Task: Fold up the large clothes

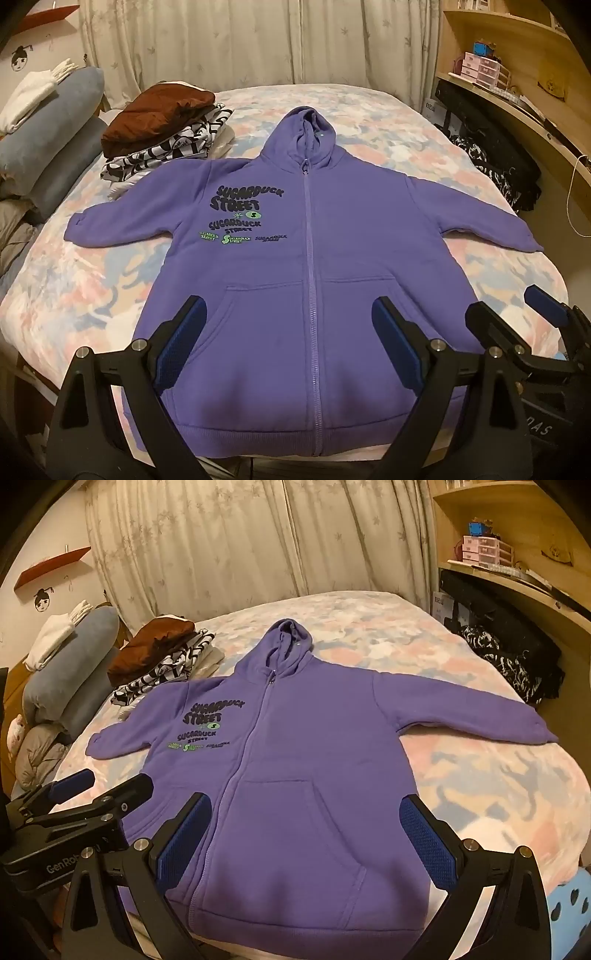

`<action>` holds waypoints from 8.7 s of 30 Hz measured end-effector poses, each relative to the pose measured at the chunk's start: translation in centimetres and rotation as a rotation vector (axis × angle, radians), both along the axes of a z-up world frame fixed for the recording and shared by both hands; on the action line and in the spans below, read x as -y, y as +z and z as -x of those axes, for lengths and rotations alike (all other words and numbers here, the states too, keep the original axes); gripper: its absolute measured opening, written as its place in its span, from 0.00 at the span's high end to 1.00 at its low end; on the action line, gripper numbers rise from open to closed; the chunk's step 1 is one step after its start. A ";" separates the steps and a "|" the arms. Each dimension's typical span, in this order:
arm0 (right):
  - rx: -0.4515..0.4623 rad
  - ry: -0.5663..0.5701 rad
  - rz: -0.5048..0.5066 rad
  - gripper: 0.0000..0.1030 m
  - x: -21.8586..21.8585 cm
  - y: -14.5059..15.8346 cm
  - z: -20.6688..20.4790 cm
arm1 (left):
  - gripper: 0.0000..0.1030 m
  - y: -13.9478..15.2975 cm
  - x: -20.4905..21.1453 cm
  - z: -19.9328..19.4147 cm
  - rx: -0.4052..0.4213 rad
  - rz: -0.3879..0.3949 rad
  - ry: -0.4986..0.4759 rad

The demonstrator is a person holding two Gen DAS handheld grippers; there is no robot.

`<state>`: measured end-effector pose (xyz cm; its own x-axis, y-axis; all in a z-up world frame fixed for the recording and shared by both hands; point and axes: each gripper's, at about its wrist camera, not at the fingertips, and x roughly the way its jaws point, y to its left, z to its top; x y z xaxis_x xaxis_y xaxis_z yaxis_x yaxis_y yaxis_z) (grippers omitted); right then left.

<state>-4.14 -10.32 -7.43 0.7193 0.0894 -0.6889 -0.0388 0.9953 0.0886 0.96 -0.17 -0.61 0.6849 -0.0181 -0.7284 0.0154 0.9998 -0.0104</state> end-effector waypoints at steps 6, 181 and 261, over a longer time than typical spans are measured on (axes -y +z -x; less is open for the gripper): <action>-0.007 -0.004 -0.009 0.00 0.3 -0.6 -0.2 | 0.13 -0.1 0.1 0.0 0.001 0.000 -0.002; -0.233 0.008 -0.093 0.32 17.7 -11.4 -21.8 | 0.91 -15.8 -2.2 -37.0 -0.250 0.044 -0.056; -0.293 -0.240 -0.096 0.80 19.3 -3.0 -23.9 | 0.90 -16.1 -0.5 -35.3 -0.205 0.129 -0.078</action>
